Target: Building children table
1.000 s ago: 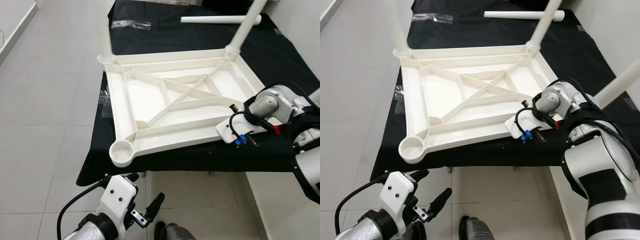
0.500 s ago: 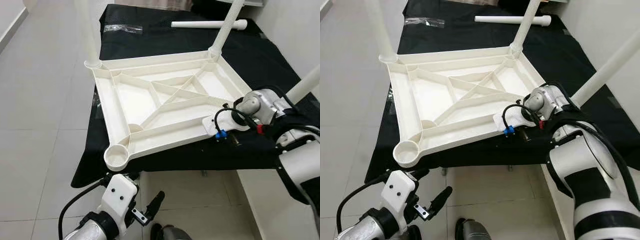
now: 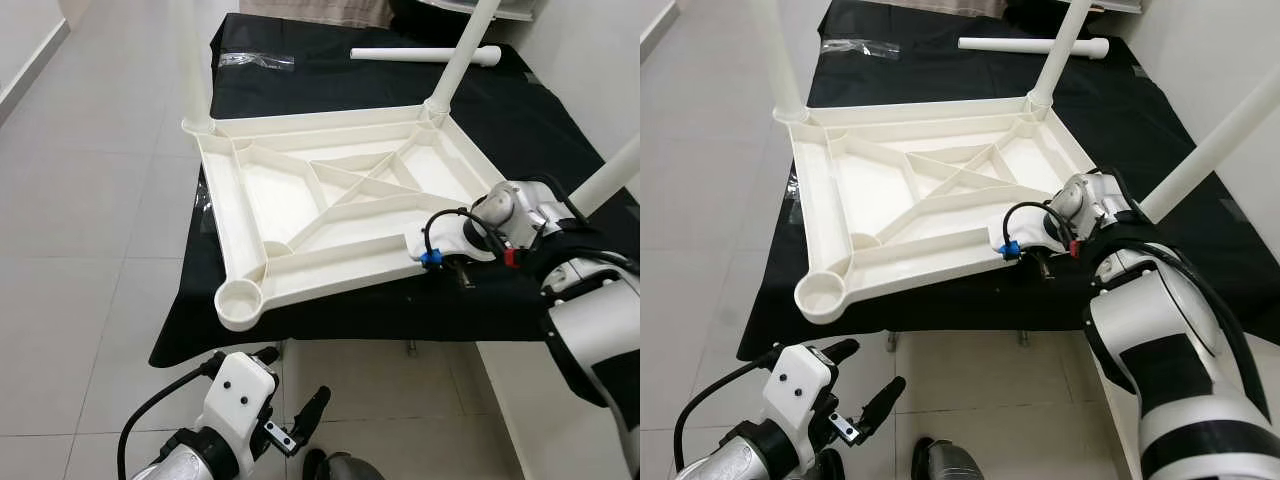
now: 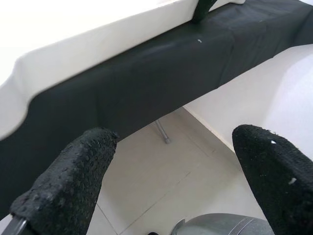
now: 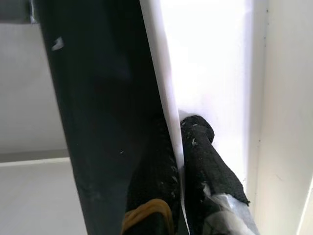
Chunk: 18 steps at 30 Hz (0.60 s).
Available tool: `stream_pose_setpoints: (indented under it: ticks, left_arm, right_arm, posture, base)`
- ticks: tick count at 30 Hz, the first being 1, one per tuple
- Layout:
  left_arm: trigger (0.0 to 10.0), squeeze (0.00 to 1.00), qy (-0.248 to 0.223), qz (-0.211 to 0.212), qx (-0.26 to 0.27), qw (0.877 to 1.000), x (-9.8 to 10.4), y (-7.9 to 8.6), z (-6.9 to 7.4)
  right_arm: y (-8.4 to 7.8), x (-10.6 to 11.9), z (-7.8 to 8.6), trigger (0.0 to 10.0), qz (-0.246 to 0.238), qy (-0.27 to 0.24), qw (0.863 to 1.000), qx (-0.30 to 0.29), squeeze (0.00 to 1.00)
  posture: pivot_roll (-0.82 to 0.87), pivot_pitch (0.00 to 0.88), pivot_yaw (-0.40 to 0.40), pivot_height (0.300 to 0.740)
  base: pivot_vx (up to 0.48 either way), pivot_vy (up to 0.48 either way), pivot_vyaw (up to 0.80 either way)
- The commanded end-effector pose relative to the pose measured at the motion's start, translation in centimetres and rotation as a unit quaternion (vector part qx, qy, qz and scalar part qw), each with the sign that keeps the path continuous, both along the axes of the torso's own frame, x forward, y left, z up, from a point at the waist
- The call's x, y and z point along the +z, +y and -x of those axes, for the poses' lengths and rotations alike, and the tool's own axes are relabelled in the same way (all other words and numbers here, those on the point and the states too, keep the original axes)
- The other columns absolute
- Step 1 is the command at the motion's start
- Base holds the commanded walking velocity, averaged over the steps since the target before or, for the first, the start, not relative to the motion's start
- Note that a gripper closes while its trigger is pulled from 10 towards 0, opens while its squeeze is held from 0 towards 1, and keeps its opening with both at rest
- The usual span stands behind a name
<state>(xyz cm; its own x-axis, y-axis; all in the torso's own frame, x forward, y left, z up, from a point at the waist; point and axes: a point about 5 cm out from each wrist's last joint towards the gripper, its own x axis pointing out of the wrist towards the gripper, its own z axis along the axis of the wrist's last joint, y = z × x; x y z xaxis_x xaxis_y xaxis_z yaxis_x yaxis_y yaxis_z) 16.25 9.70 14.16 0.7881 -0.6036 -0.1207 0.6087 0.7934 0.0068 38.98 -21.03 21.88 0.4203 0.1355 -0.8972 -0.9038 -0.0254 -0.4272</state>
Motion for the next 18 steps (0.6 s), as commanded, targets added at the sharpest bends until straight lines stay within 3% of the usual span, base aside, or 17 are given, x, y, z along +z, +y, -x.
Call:
stream_pose_setpoints:
  ticks: [1,6,9,13,18]
  left_arm:
    - [10.0,0.00,0.010,0.004,0.001,1.000,-0.43,-0.25,0.25]
    - [10.0,0.00,0.010,0.004,0.002,1.000,-0.40,-0.29,0.29]
    - [10.0,0.00,0.010,0.005,0.004,1.000,-0.38,-0.27,0.30]
    - [10.0,0.00,0.009,0.005,0.005,1.000,-0.36,-0.25,0.30]
    - [10.0,0.00,0.009,0.004,0.006,1.000,-0.38,-0.24,0.32]
  right_arm:
    - [0.45,-0.44,-0.02,10.0,-0.070,0.010,0.997,-0.036,0.00]
    - [0.78,-0.36,-0.06,10.0,-0.092,0.021,0.994,-0.050,0.00]
    - [0.63,-0.48,-0.05,10.0,-0.064,0.013,0.997,-0.035,0.00]
    - [0.58,-0.51,-0.18,10.0,-0.071,0.005,0.996,-0.054,0.00]
    - [0.04,-0.62,-0.21,10.0,-0.043,-0.009,0.997,-0.057,0.00]
  posture:
    - [0.07,0.186,-0.149,0.740]
    - [0.08,0.187,-0.151,0.740]
    - [0.08,0.189,-0.152,0.740]
    - [0.08,0.190,-0.153,0.740]
    - [0.08,0.189,-0.152,0.740]
  base:
    - [0.000,0.000,0.00]
    - [0.000,0.000,0.00]
    - [0.000,0.000,0.00]
    - [0.000,0.000,0.00]
    - [0.000,0.000,0.00]
